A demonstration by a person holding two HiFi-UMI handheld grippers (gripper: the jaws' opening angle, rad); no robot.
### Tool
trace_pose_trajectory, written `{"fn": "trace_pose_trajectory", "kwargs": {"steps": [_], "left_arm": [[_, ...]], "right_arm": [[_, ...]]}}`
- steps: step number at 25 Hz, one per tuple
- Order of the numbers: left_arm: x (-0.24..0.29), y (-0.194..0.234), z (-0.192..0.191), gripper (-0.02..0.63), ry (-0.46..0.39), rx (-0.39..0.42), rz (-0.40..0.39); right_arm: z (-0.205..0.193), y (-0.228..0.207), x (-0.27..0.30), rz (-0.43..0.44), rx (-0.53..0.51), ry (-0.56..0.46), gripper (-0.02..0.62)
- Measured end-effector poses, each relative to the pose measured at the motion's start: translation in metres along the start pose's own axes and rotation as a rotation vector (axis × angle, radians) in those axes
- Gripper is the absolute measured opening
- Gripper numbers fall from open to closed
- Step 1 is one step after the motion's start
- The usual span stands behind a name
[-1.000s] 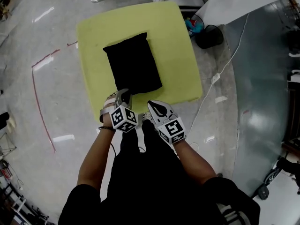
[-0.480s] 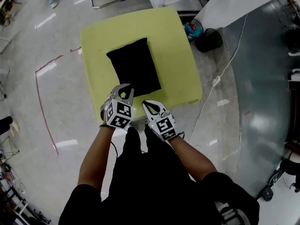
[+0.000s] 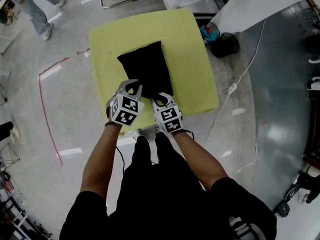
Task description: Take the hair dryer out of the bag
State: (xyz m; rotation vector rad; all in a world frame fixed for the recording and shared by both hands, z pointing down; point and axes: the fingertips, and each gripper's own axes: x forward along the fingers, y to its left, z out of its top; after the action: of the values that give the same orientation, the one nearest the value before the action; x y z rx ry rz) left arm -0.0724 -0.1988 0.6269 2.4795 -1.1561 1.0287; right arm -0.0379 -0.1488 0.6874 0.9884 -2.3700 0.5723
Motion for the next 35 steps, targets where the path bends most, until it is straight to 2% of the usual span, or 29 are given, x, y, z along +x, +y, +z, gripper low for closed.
{"fn": "trace_pose_trajectory", "kwargs": {"steps": [1,3,5,11,14,18,24,29,35], "left_arm": [[0.000,0.003,0.001,0.014,-0.004,0.000,0.001],[0.000,0.008,0.004,0.014,-0.011,0.019,0.007],[0.001,0.013,0.007,0.015,-0.014,0.034,0.010],[0.007,0.028,0.005,0.015,-0.020,-0.002,0.004],[0.012,0.038,0.003,0.015,-0.023,-0.027,0.008],[0.017,0.043,-0.001,0.015,-0.014,-0.010,0.031],[0.024,0.051,-0.012,0.015,-0.003,-0.042,0.027],[0.031,0.054,-0.019,0.015,0.000,-0.081,0.015],[0.030,0.056,-0.026,0.015,-0.006,-0.122,-0.002]], "right_arm": [[0.000,-0.003,0.002,-0.016,0.003,0.009,0.018],[-0.001,-0.010,0.005,-0.046,0.017,0.029,0.094],[-0.002,-0.017,0.009,-0.071,0.039,0.047,0.144],[-0.002,-0.031,0.036,-0.093,0.063,0.114,0.213],[0.000,-0.036,0.053,-0.111,0.047,0.167,0.219],[0.000,-0.041,0.070,-0.146,0.016,0.251,0.233],[-0.002,-0.043,0.090,-0.152,0.021,0.306,0.241],[-0.009,-0.047,0.105,-0.162,0.013,0.394,0.249],[-0.008,-0.048,0.110,-0.170,-0.001,0.404,0.253]]}}
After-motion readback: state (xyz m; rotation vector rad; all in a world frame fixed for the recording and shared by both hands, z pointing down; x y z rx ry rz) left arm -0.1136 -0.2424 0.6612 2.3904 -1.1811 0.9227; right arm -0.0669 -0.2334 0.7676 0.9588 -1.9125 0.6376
